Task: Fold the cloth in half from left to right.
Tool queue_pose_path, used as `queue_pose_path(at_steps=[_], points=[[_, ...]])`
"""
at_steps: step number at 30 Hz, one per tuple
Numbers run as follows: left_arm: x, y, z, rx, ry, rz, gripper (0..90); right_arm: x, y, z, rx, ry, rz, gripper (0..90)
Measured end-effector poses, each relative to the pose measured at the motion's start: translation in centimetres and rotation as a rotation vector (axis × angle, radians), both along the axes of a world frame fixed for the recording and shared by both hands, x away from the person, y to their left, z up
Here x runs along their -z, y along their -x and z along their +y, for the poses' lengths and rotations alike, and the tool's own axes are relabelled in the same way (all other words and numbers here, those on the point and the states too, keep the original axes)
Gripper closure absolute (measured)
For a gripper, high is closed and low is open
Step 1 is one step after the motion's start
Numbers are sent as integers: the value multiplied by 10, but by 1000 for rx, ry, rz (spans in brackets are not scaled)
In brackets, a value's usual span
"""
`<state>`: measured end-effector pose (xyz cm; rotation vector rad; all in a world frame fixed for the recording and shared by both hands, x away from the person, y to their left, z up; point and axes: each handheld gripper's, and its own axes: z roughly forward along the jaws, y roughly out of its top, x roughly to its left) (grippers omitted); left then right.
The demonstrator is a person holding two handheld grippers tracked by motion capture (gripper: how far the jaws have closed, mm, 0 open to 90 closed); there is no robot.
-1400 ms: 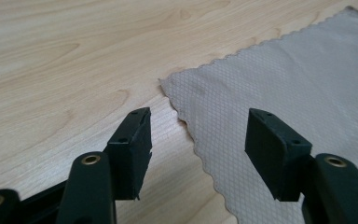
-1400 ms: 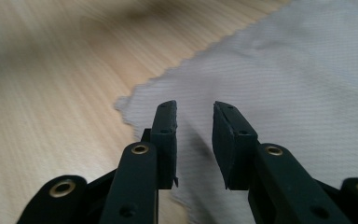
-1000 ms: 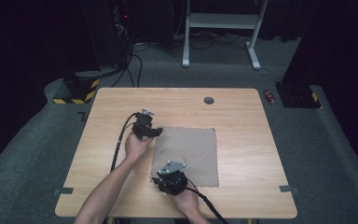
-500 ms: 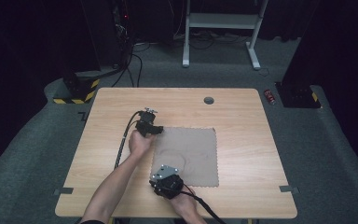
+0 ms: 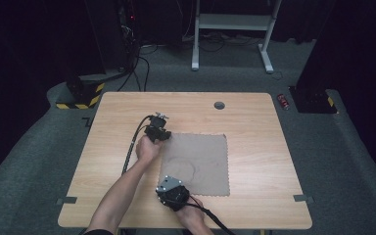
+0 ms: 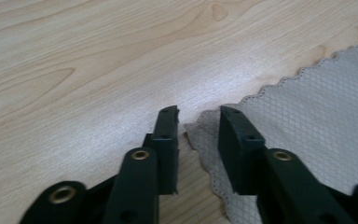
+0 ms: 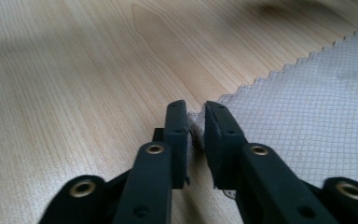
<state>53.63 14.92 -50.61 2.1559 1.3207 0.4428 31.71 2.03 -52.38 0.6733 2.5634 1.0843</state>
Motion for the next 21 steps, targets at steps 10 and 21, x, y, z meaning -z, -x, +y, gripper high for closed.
queue_pose_path(at_steps=[10,21], points=[[-1,-4,2,8,58,47,894,-1,-4,-2,18,-1,14,896],[-16,0,9,22,110,20,895,-16,-5,-11,20,-51,26,898]])
